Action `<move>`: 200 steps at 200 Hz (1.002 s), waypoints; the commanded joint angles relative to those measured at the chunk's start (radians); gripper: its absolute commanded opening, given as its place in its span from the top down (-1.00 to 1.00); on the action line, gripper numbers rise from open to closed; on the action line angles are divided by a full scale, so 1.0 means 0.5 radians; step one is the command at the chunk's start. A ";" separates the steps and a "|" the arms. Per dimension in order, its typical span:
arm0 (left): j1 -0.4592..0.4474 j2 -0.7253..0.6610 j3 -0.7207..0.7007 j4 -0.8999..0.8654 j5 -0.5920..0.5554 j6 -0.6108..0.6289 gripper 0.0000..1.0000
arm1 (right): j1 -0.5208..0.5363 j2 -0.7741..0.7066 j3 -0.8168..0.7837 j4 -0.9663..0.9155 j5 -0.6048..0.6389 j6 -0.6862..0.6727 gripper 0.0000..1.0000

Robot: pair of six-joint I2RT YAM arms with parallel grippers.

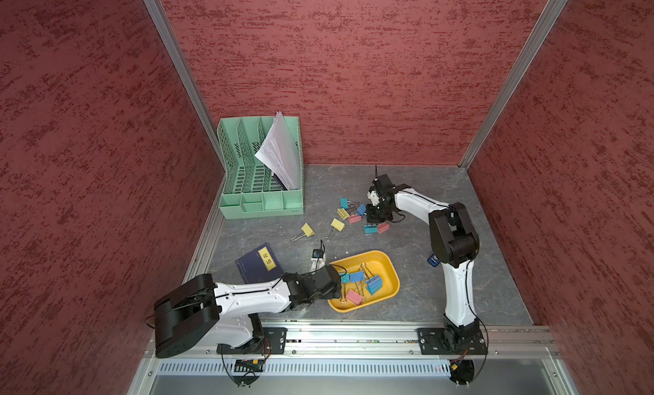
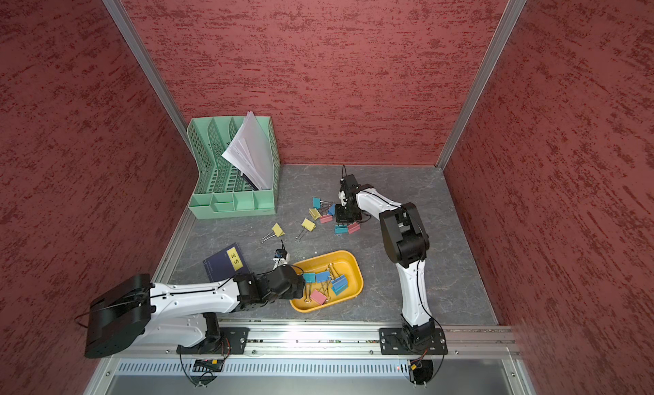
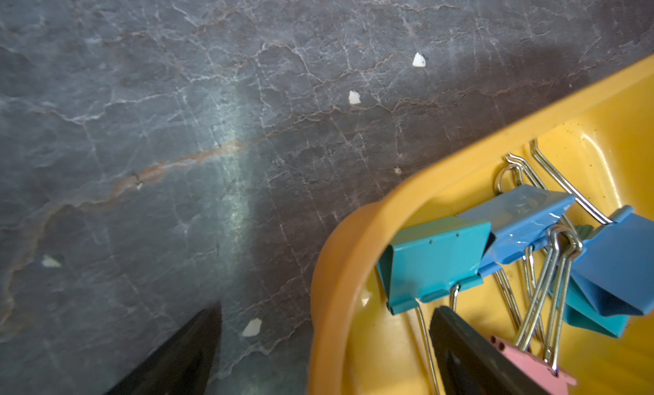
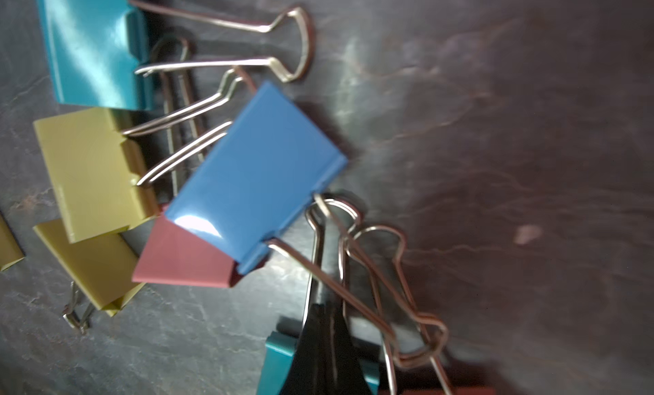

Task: Put the binder clips in the storage box
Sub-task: Move the binder clip to the center of the board, then pick up the binder clip at the center of the board.

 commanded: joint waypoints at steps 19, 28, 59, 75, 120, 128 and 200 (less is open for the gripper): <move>0.003 0.053 -0.045 -0.107 0.037 -0.035 -0.95 | -0.221 -0.134 -0.137 -0.007 0.180 0.049 1.00; 0.004 0.056 -0.045 -0.107 0.036 -0.036 -0.95 | -0.260 -0.173 -0.180 0.004 0.185 0.067 1.00; 0.004 0.056 -0.042 -0.091 0.041 -0.028 -0.95 | -0.331 -0.321 -0.350 0.152 0.091 0.067 1.00; 0.009 0.065 -0.034 -0.098 0.042 -0.018 -0.95 | -0.332 -0.392 -0.388 0.205 -0.019 0.069 0.68; 0.009 0.056 -0.023 -0.101 0.044 0.001 -0.95 | -0.337 -0.671 -0.473 0.179 0.089 0.047 -0.21; 0.010 0.051 -0.027 -0.102 0.044 0.000 -0.95 | -0.345 -0.707 -0.489 0.138 0.171 0.033 -0.24; 0.009 0.004 -0.056 -0.091 0.052 0.005 -0.95 | -0.486 -0.697 -0.695 0.100 0.537 0.052 -0.20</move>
